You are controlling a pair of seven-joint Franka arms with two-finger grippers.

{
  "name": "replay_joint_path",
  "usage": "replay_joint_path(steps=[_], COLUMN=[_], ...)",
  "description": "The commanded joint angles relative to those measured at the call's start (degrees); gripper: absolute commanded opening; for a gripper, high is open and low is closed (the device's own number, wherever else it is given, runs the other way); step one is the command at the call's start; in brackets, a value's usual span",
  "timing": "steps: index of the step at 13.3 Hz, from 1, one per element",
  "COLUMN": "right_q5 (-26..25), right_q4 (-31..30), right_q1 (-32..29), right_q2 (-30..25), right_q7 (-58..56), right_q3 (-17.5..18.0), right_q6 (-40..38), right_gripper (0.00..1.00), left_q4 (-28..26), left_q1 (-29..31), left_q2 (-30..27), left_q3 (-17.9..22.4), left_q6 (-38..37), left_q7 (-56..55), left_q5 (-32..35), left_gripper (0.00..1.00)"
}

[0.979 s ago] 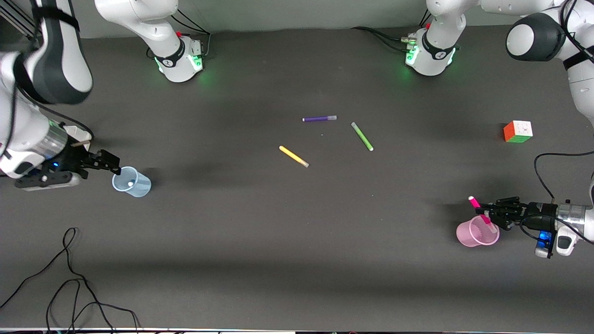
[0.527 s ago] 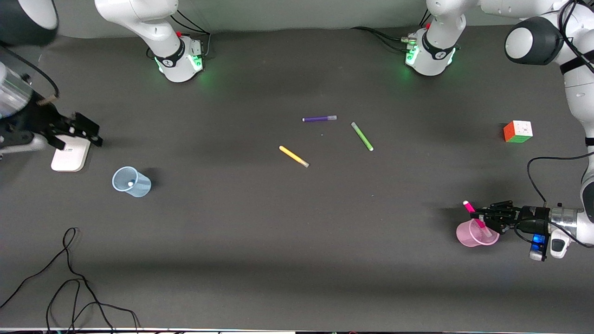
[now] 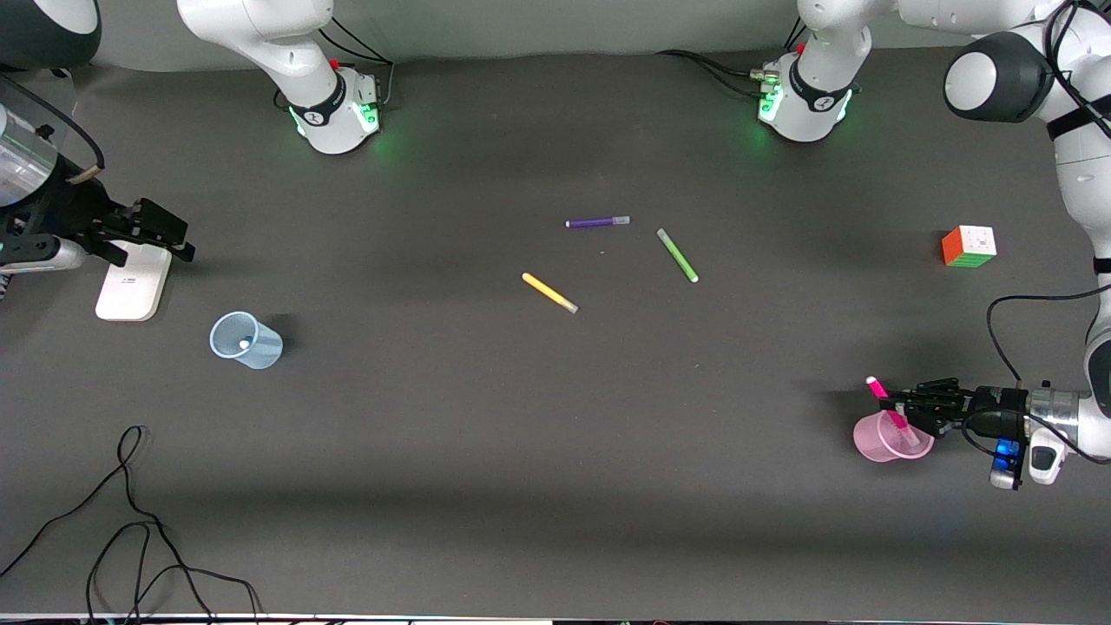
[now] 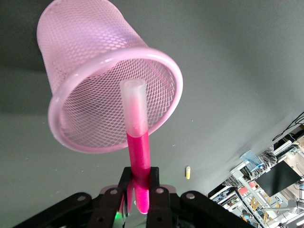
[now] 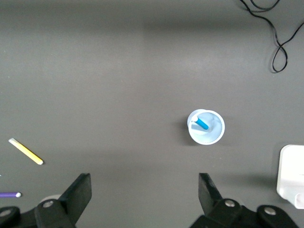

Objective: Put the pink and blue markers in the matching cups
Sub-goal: 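Lower the pink marker into the pink cup and open the left gripper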

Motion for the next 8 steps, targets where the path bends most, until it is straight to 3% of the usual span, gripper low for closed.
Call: replay_joint_path(steps=[1, 2, 8], right_q5=[-0.5, -0.4, 0.2], right_q4=[0.0, 0.0, -0.7], right_q1=[0.1, 0.2, 0.2], right_q2=[0.1, -0.1, -1.1], right_q7=[2.8, 2.7, 2.2], right_q3=[1.9, 1.9, 1.9], right_q6=[0.0, 0.0, -1.1], right_gripper=[1.00, 1.00, 1.00], left_q4=[1.5, 1.5, 1.5], left_q1=[-0.3, -0.3, -0.4], left_q2=[1.1, 1.0, 0.7], left_q3=[-0.2, -0.2, -0.2], left_q6=[0.1, 0.1, -0.1], left_q7=[0.8, 0.9, 0.9], left_q5=[-0.7, -0.7, -0.5], left_gripper=[0.85, 0.99, 0.99])
